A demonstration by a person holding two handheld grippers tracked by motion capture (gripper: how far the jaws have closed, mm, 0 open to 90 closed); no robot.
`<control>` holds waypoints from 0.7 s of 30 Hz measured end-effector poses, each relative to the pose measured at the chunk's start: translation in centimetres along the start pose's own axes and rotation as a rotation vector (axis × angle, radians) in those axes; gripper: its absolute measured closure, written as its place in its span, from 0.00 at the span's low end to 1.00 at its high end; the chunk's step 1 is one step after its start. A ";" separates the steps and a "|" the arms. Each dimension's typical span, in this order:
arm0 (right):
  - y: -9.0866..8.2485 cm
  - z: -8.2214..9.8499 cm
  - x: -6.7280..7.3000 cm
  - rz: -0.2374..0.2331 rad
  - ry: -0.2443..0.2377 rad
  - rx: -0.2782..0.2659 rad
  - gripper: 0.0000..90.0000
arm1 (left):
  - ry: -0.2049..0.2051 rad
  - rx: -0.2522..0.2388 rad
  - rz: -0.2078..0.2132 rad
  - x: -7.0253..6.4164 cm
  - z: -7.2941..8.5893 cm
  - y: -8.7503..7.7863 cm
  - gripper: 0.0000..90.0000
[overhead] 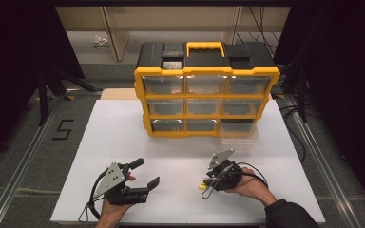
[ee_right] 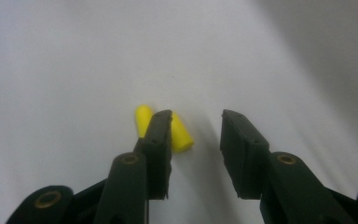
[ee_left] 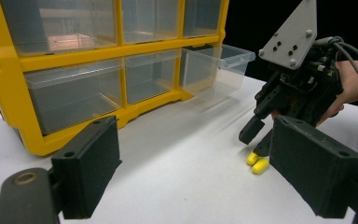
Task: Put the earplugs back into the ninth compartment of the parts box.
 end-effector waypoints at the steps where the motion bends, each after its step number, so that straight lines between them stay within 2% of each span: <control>1: 0.0 0.0 0.0 0.000 0.000 0.000 0.73 | 0.002 0.001 0.000 0.0 0.0 0.0 0.18; 6: 0.0 -0.1 0.0 -0.018 0.003 -0.001 0.82 | -0.002 0.002 -0.002 0.0 0.0 0.0 0.18; 12: 0.3 0.1 0.3 -0.054 -0.001 0.014 0.83 | -0.002 0.004 0.000 0.0 0.0 0.1 0.18; 15: 0.3 0.1 0.4 -0.067 0.002 0.019 0.87 | 0.001 0.004 0.000 0.0 0.0 0.1 0.18; 20: 0.2 0.1 0.3 -0.073 0.013 0.010 0.92 | -0.002 0.004 -0.003 0.1 0.0 0.0 0.18; 21: 0.0 0.0 0.0 -0.063 0.019 0.001 0.93 | -0.001 0.006 -0.002 0.1 0.0 0.1 0.18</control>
Point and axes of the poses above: each handheld gripper's, and its own axes: y roughly forward along the jaws, z roughly out of its underside, x roughly to its left, the point moved 7 cm from there along y, roughly forward along the jaws, and after that the axes turned 4 degrees about z, right-handed, at the moved point
